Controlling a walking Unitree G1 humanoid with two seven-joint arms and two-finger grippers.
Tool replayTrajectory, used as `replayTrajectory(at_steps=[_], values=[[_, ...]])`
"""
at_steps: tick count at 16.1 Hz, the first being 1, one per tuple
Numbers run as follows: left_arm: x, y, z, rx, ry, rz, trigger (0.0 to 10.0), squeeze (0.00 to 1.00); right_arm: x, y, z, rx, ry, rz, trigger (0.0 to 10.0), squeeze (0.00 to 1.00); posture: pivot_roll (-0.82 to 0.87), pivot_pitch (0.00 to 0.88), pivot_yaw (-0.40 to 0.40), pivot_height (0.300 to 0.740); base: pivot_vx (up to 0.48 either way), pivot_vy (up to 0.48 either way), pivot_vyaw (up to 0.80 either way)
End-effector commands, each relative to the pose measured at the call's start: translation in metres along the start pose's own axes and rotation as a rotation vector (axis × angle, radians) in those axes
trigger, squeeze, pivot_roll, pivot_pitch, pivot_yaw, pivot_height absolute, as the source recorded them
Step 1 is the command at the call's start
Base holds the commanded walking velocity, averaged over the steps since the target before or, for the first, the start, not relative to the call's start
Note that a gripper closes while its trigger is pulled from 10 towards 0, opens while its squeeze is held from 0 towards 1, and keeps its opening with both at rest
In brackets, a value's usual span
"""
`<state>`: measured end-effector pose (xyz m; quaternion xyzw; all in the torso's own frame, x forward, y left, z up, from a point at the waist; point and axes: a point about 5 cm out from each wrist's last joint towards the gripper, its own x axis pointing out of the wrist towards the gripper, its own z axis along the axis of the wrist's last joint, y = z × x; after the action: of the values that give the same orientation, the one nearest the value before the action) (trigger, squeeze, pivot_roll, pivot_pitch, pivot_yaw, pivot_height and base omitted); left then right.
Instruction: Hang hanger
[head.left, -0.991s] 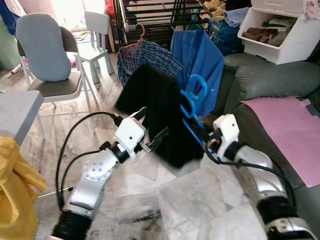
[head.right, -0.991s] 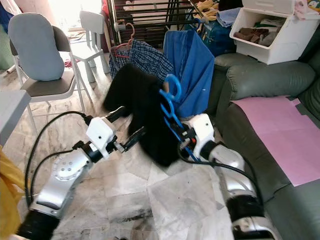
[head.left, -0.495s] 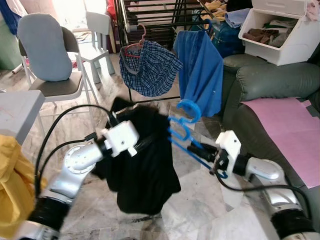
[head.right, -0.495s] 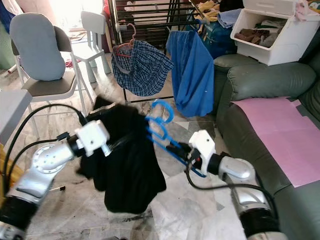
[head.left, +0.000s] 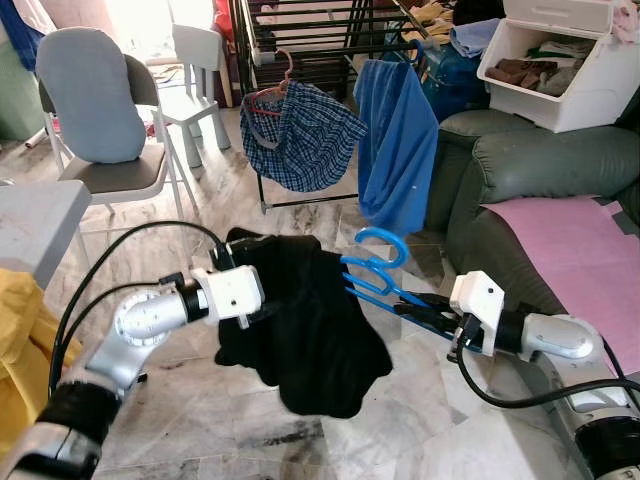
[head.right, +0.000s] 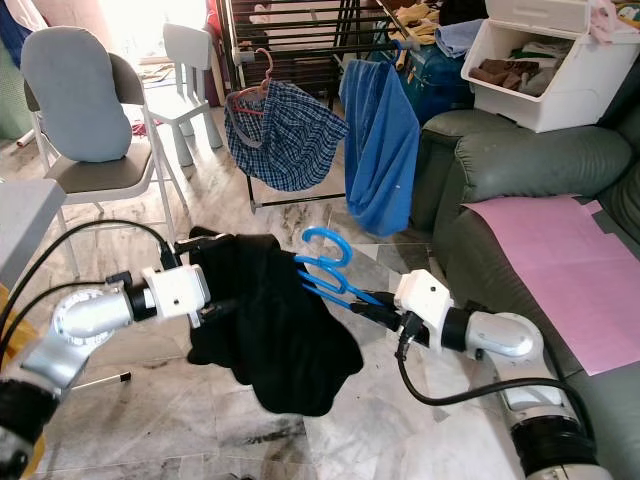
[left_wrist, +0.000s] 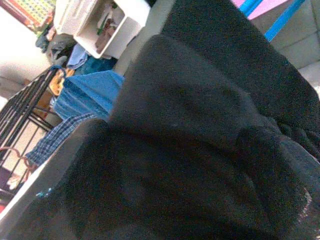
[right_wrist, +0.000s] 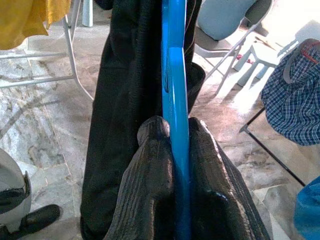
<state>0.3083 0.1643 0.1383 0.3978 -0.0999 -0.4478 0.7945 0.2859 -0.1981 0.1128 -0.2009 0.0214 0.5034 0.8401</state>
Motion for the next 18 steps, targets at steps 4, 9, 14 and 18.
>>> replayTrajectory(at_steps=[4,9,14,18], values=[[-0.004,0.016,-0.006,0.065,0.035,-0.062,10.0,1.00,0.002,0.005,0.000,-0.051,-0.021,0.021,10.0,0.00,-0.06,0.000,0.014,0.740,0.000,0.000,0.00],[0.003,0.010,-0.013,0.008,0.049,-0.151,3.0,0.00,0.001,0.011,0.001,-0.117,-0.004,0.062,10.0,0.00,-0.08,0.000,0.018,0.740,0.000,0.000,0.00],[0.012,0.000,-0.019,-0.086,0.094,-0.299,0.0,0.00,-0.001,0.005,0.001,-0.214,0.028,0.051,10.0,0.00,-0.09,0.000,0.021,0.740,0.000,0.000,0.00],[0.014,0.003,-0.021,-0.110,0.112,-0.328,0.0,0.00,0.002,0.005,0.000,-0.256,0.041,0.056,10.0,0.00,-0.09,0.000,0.024,0.740,0.000,0.000,0.00]])
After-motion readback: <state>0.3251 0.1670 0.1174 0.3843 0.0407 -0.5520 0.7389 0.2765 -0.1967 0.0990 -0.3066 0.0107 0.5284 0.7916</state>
